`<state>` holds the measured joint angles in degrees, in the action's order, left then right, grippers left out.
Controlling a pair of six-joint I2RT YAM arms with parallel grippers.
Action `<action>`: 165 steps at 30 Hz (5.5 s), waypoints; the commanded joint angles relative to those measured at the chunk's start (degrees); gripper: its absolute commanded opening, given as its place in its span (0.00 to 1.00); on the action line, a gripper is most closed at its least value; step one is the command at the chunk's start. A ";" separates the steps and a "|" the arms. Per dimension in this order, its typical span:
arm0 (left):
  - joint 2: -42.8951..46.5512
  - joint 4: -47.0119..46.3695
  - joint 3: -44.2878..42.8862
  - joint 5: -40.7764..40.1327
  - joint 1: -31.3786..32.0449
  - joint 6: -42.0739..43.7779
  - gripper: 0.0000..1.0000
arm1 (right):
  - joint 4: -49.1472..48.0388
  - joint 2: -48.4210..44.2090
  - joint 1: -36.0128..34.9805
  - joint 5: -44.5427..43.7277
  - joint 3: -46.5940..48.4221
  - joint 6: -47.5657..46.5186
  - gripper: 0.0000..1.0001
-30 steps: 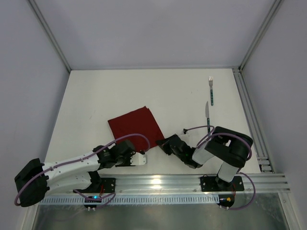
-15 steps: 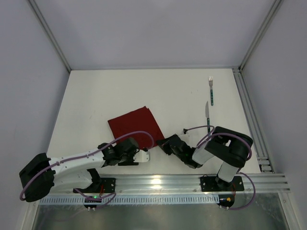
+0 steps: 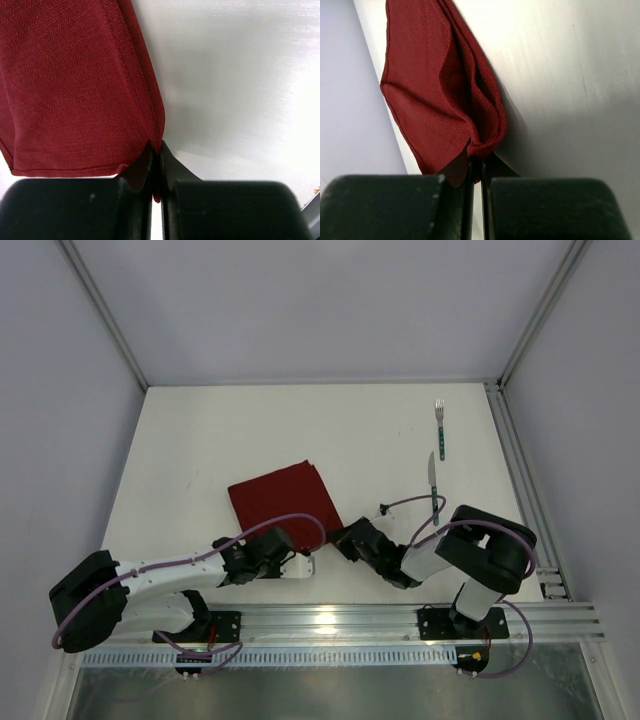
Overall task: Fold the napkin into a case and place the utensils inside
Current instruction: Turn over the square folded napkin at the center of the board, then rotate the square-folded napkin at the center of the board.
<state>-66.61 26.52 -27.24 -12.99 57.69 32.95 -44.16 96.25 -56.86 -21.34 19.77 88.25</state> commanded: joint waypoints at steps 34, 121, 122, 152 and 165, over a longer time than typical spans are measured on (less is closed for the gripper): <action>-1.67 24.28 -45.34 12.55 0.58 -12.91 0.00 | 63.31 -35.86 18.62 13.61 35.07 -50.71 0.04; -36.57 3.89 -34.63 31.19 -39.41 -33.13 0.33 | 50.59 -15.74 14.85 23.89 26.38 -52.13 0.28; -36.66 3.97 -34.28 30.84 -39.41 -33.13 0.26 | 49.88 -15.30 14.76 24.33 25.76 -51.95 0.26; -19.36 21.92 -31.02 27.58 -39.32 -14.22 0.46 | 48.29 -9.84 7.38 28.99 18.73 -47.47 0.15; -24.27 12.95 -30.85 23.90 -34.31 -14.40 0.35 | 58.31 -19.24 8.25 18.36 22.78 -49.59 0.22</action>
<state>-89.47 43.94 -58.92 13.96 23.00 18.44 12.21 82.17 -49.04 2.52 42.74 37.67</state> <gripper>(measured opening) 0.350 0.212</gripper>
